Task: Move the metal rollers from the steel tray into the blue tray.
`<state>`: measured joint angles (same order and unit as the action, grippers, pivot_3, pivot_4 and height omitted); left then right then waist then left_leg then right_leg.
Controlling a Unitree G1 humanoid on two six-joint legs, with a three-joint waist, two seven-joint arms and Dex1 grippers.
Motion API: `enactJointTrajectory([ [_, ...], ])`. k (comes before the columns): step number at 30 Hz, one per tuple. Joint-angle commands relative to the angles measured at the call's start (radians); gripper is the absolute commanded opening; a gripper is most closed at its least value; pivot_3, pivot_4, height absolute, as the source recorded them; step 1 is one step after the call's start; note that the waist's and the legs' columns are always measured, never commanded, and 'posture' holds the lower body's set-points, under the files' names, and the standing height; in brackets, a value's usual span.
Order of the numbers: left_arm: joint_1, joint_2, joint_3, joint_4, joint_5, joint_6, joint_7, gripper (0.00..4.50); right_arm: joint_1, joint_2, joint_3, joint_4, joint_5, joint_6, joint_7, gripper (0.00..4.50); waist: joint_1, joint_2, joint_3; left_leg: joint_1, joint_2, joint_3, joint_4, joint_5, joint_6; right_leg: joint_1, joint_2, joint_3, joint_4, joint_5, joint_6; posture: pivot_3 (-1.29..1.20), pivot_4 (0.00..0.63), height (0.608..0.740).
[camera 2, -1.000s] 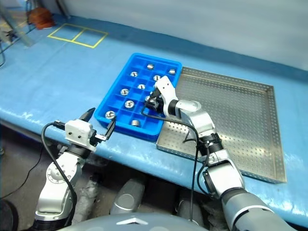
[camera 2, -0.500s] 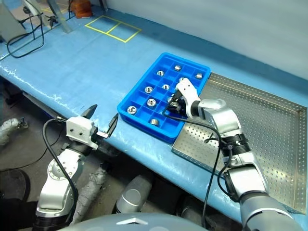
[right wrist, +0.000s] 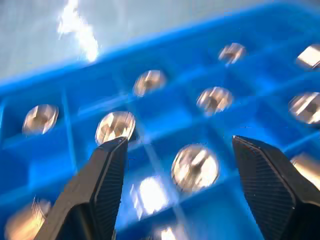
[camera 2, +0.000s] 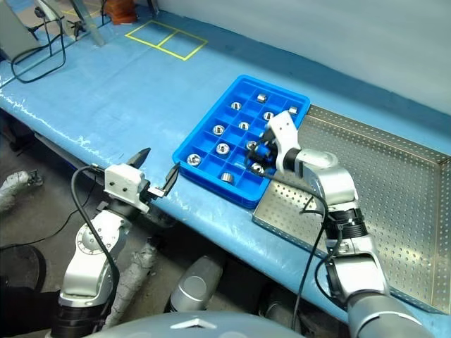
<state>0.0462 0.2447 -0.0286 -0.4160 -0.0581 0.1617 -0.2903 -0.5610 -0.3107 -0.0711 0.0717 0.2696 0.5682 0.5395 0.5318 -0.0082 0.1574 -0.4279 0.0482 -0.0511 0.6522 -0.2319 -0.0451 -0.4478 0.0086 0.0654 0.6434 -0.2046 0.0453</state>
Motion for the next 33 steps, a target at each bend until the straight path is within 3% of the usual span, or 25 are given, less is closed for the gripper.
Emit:
enactJointTrajectory([
  [1, -0.080, -0.033, -0.047, 0.032, -0.014, -0.034, -0.016, 3.99, 0.058, 0.014, -0.075, -0.092, 0.015, -0.183, -0.034, 3.54, 0.003, 0.000, 0.000, 0.000, 0.000, 0.000, 0.000, 0.000, 0.000, 0.001, 0.000, 0.000, -0.001, 0.000, 0.000, 0.40, 0.150, 0.740],
  [6, -0.195, -0.051, -0.089, 0.129, -0.006, -0.069, -0.052, 3.99, 0.180, -0.024, -0.085, -0.180, 0.066, -0.155, 0.009, 3.54, -0.026, 0.001, -0.001, 0.000, -0.001, -0.001, 0.000, 0.000, 0.001, 0.001, 0.000, 0.001, -0.001, 0.003, 0.004, 0.31, 0.150, 0.740],
  [9, -0.238, -0.055, -0.092, 0.177, -0.064, -0.075, -0.118, 3.99, 0.258, -0.049, -0.102, -0.254, 0.085, -0.154, 0.012, 4.06, -0.062, 0.002, -0.001, -0.001, -0.001, -0.001, 0.000, 0.000, 0.001, 0.001, 0.000, 0.001, -0.001, 0.003, 0.005, 0.26, 0.150, 0.740],
  [11, -0.254, -0.054, -0.098, 0.206, -0.105, -0.078, -0.172, 4.48, 0.299, -0.044, -0.133, -0.306, 0.132, -0.155, 0.008, 4.50, -0.102, 0.002, -0.001, -0.001, -0.001, -0.001, 0.000, 0.000, 0.001, 0.001, 0.000, 0.001, -0.001, 0.003, 0.004, 0.22, 0.150, 0.740],
  [17, -0.272, -0.053, -0.126, 0.282, -0.099, -0.112, -0.224, 4.48, 0.443, -0.067, -0.154, -0.396, 0.126, -0.134, -0.044, 4.50, -0.232, 0.002, -0.001, 0.000, -0.001, -0.001, 0.004, -0.001, 0.004, 0.006, 0.000, 0.003, -0.001, 0.003, 0.004, 0.12, 0.150, 0.740],
  [21, -0.257, -0.059, -0.134, 0.304, -0.146, -0.149, -0.285, 4.48, 0.517, -0.059, -0.146, -0.438, 0.140, -0.119, -0.076, 4.50, -0.349, 0.002, -0.001, 0.001, -0.001, -0.001, 0.007, -0.001, 0.006, 0.008, 0.000, 0.005, -0.001, 0.002, 0.002, 0.08, 0.150, 0.740],
  [25, -0.262, -0.054, -0.128, 0.327, -0.143, -0.140, -0.296, 4.48, 0.548, -0.080, -0.118, -0.447, 0.137, -0.096, -0.065, 4.50, -0.453, 0.002, 0.000, 0.012, -0.002, -0.001, 0.008, -0.001, 0.008, 0.019, 0.000, 0.007, -0.001, 0.002, 0.003, 0.06, 0.150, 0.740],
  [28, -0.259, -0.029, -0.145, 0.343, -0.106, -0.154, -0.305, 4.48, 0.555, -0.089, -0.102, -0.451, 0.133, -0.091, -0.062, 4.50, -0.508, 0.002, 0.000, 0.018, -0.001, 0.000, 0.007, 0.000, 0.010, 0.023, 0.000, 0.008, 0.001, 0.002, 0.002, 0.06, 0.150, 0.740],
  [33, -0.239, -0.025, -0.150, 0.335, -0.098, -0.155, -0.309, 4.48, 0.543, -0.077, -0.107, -0.447, 0.148, -0.095, -0.072, 4.50, -0.541, 0.002, 0.000, 0.019, -0.002, 0.000, 0.007, 0.001, 0.012, 0.023, 0.001, 0.009, 0.003, 0.002, 0.002, 0.07, 0.150, 0.740],
])
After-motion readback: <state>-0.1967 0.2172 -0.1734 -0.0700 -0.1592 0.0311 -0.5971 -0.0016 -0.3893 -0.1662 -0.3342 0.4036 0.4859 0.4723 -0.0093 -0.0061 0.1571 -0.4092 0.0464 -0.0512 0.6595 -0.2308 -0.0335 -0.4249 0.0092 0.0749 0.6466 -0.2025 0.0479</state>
